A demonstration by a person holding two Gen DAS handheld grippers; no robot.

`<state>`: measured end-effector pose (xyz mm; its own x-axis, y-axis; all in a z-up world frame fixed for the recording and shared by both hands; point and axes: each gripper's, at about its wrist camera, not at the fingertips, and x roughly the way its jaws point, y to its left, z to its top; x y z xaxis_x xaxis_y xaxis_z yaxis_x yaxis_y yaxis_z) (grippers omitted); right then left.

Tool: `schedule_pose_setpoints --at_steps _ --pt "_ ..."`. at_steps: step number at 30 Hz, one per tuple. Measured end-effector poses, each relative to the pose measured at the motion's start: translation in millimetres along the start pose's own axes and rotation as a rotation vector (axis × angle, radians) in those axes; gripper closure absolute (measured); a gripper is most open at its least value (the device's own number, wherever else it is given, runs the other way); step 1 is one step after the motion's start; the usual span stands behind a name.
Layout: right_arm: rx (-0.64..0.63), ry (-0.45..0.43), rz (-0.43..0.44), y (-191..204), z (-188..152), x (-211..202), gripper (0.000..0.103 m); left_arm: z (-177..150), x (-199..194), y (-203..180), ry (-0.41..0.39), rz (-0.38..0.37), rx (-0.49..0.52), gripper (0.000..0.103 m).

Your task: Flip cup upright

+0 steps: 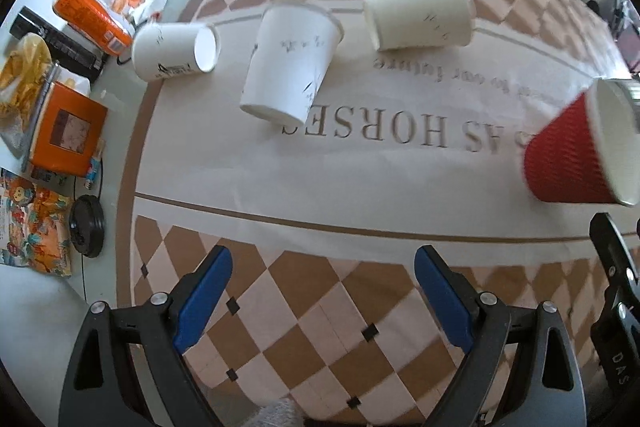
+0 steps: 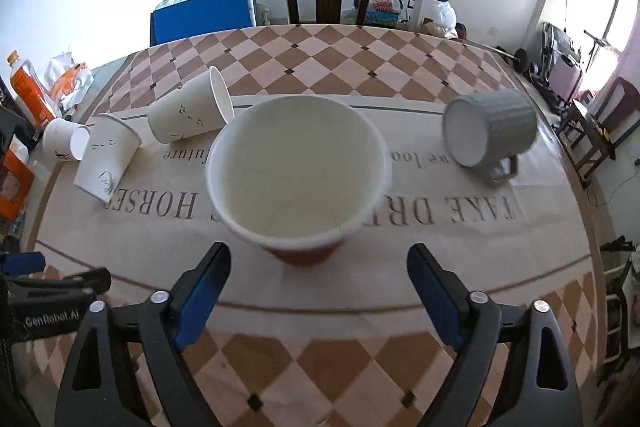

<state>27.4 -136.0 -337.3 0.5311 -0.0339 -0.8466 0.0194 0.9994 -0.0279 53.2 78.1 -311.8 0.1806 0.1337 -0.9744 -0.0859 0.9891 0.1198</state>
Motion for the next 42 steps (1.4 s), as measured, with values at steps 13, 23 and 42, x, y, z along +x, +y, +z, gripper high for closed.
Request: schedule_pose_setpoints --at_steps 13,23,42 --pt "0.092 0.001 -0.121 -48.4 22.2 -142.3 0.000 -13.1 -149.8 -18.0 -0.228 -0.105 0.082 0.000" --pt "0.087 -0.011 -0.103 -67.8 50.4 -239.7 0.000 -23.6 -250.1 -19.8 -0.354 -0.123 0.036 0.000" --pt "0.055 -0.063 -0.053 -83.1 75.8 -323.8 0.000 -42.7 -298.0 -19.6 -0.376 -0.113 -0.013 0.000"
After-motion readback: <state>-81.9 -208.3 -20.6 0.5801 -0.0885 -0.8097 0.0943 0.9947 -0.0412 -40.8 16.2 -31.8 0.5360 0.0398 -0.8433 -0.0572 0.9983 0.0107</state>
